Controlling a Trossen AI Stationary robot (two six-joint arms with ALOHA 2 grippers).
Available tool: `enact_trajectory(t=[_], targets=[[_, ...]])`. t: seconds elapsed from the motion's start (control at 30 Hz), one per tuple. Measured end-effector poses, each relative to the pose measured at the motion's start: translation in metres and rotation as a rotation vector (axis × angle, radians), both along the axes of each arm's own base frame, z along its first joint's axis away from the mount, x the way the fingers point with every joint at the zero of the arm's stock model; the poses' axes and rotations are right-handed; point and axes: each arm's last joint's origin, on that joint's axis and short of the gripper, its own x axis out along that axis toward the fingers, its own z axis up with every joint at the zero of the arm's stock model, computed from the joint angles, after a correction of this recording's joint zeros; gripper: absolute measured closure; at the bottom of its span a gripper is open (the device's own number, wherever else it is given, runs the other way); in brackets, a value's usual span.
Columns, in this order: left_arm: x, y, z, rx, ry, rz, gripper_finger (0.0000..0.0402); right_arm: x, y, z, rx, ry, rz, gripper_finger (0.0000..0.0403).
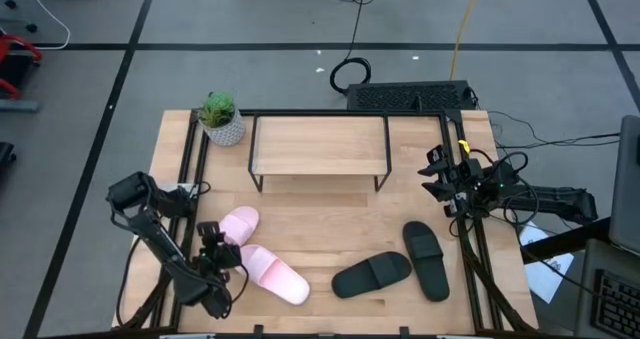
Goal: Pick and place slides into the shelf
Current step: Put the left pink slipper on the shelf
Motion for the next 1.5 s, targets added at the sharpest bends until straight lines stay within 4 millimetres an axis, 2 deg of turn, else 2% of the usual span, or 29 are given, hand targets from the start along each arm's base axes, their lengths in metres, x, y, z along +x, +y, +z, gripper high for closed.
enact_trajectory(t=[0.37, 0.6, 0.7, 0.87, 0.97, 1.1, 1.17, 1.23, 1.3, 1.37, 1.5], targets=[[-0.005, 0.018, -0.027, 0.018, 0.033, 0.004, 0.0243, 0.0, 0.0, 0.0, 0.0, 0.0, 0.0, 0.0261], [0.0, 0.025, -0.027, 0.041, 0.025, 0.029, 0.0249, 0.0, 0.0, 0.0, 0.002, 0.0, -0.004, 0.0261], [0.002, 0.026, -0.027, 0.04, 0.031, 0.033, 0.0282, 0.0, 0.0, 0.0, 0.002, 0.0, -0.004, 0.0261], [0.005, 0.028, -0.028, 0.027, 0.044, 0.022, 0.0378, 0.0, 0.0, 0.0, 0.002, -0.001, -0.005, 0.0261], [0.006, 0.029, -0.026, 0.023, 0.07, 0.061, 0.0391, 0.0, 0.0, 0.0, 0.004, 0.0, -0.004, 0.0261], [0.003, 0.03, -0.004, 0.089, 0.159, 0.2, 0.0397, 0.0, 0.0, 0.0, 0.008, 0.001, -0.001, 0.0261], [0.002, 0.028, 0.008, 0.016, 0.133, 0.167, 0.0398, 0.0, 0.0, 0.0, 0.008, 0.001, -0.001, 0.0261], [0.003, 0.025, 0.026, -0.048, 0.019, 0.185, 0.0399, 0.0, 0.0, 0.0, 0.007, 0.001, -0.002, 0.0261], [0.002, 0.031, 0.043, -0.089, -0.046, 0.214, 0.0399, 0.0, 0.0, 0.0, 0.007, 0.003, -0.003, 0.0261], [0.001, 0.035, 0.066, -0.139, -0.202, 0.236, 0.04, 0.0, 0.0, 0.0, 0.009, 0.005, -0.003, 0.0261], [0.006, 0.047, 0.108, -0.192, -0.447, 0.178, 0.04, 0.001, -0.001, -0.002, 0.023, 0.017, -0.021, 0.0261]])
